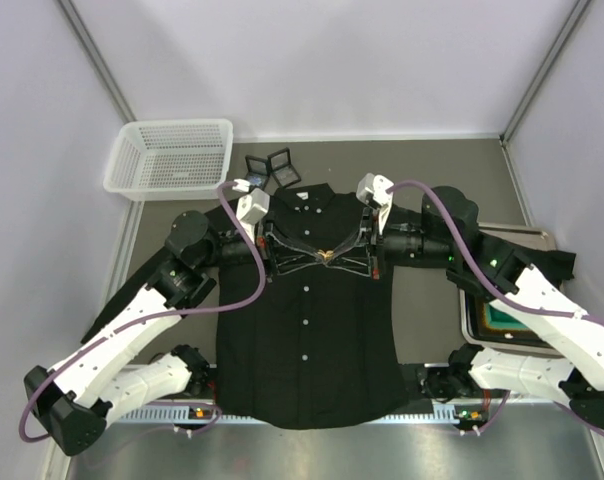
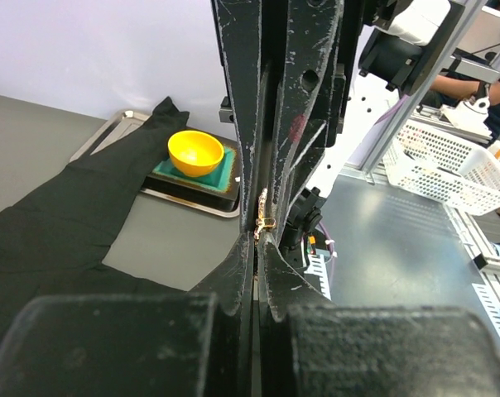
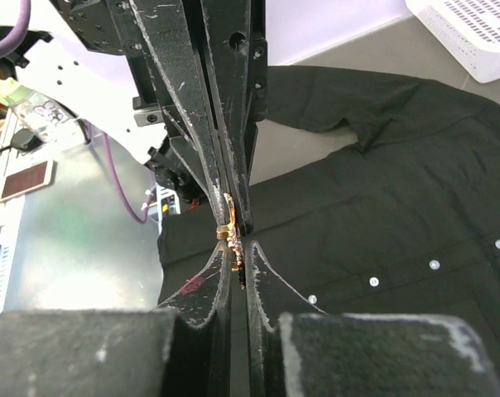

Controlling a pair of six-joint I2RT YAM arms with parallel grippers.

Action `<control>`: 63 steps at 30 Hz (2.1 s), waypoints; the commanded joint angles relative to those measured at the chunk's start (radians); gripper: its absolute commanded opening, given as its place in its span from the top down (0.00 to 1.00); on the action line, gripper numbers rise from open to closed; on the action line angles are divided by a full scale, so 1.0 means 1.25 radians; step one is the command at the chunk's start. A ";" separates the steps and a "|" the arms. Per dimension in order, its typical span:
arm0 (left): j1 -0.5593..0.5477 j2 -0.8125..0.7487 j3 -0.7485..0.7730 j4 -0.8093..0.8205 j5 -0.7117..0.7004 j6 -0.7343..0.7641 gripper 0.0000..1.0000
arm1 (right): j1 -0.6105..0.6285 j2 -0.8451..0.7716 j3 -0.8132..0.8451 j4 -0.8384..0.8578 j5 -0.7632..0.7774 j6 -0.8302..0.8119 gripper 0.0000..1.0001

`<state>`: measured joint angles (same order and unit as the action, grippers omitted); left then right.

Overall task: Pin the brooch onto the clothing
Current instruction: Open the brooch.

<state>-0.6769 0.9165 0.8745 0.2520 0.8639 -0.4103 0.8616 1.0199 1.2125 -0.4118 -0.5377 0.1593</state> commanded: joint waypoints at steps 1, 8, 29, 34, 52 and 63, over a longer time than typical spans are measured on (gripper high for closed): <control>-0.034 0.009 0.026 0.045 0.019 -0.017 1.00 | 0.010 0.036 0.029 0.019 0.106 -0.039 0.93; -0.038 0.015 0.024 0.030 -0.004 -0.033 1.00 | 0.019 0.046 0.041 0.005 0.110 -0.057 0.89; 0.004 -0.123 -0.023 -0.130 -0.255 0.404 1.00 | -0.087 -0.027 0.087 -0.044 -0.055 -0.060 0.16; 0.002 -0.137 -0.030 -0.121 -0.351 0.530 1.00 | -0.089 0.005 0.098 -0.044 -0.042 -0.050 0.16; 0.102 -0.093 -0.027 -0.027 -0.108 -0.155 1.00 | -0.176 0.167 0.144 0.083 -0.354 -0.027 0.41; 0.106 -0.071 -0.042 0.050 -0.055 -0.204 1.00 | -0.168 0.190 0.139 0.123 -0.413 0.001 0.62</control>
<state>-0.5491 0.8192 0.8299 0.2138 0.7479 -0.6250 0.6453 1.2446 1.3434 -0.3180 -1.0077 0.1474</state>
